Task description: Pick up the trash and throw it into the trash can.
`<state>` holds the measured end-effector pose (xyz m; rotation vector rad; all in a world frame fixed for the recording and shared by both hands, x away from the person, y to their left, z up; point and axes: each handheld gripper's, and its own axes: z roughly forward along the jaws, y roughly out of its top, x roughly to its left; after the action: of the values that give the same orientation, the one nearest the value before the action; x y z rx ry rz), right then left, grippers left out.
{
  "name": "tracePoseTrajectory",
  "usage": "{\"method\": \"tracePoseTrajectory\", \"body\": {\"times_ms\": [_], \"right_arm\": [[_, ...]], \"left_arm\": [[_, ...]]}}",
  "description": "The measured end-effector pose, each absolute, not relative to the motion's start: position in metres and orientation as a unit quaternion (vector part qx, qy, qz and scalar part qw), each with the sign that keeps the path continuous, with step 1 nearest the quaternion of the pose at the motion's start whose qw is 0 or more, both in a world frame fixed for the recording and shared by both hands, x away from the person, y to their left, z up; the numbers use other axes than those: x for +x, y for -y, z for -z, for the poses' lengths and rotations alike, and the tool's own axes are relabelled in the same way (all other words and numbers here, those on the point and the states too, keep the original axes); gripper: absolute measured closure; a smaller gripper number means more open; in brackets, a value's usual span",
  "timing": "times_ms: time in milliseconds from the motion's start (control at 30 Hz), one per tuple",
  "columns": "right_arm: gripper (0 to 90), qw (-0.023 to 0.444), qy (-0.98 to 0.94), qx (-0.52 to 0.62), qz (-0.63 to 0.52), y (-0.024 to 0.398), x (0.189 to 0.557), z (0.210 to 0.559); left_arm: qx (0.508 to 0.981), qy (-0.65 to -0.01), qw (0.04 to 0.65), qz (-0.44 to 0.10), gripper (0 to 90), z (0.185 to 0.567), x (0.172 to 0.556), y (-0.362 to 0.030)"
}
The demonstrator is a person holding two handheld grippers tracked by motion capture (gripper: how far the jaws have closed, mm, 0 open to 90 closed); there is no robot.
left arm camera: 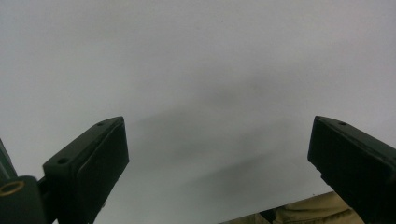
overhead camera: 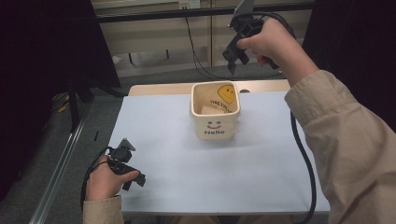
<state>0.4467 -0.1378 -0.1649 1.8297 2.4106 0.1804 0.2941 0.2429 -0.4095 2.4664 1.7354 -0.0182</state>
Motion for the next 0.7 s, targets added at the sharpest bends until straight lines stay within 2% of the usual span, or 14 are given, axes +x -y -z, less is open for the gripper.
{"method": "tracePoseTrajectory", "body": {"times_ms": [433, 700], "right_arm": [[9.2, 0.072, -0.785, 0.613, -0.048, 0.196, 0.402, 0.195], [9.3, 0.068, -0.787, 0.612, -0.03, 0.226, 0.377, 0.232]], "left_arm": [[0.815, -0.575, 0.07, -0.002, 4.6, 0.406, 0.293, -0.242], [0.818, -0.571, 0.071, -0.004, 4.6, 0.404, 0.292, -0.243]]}}
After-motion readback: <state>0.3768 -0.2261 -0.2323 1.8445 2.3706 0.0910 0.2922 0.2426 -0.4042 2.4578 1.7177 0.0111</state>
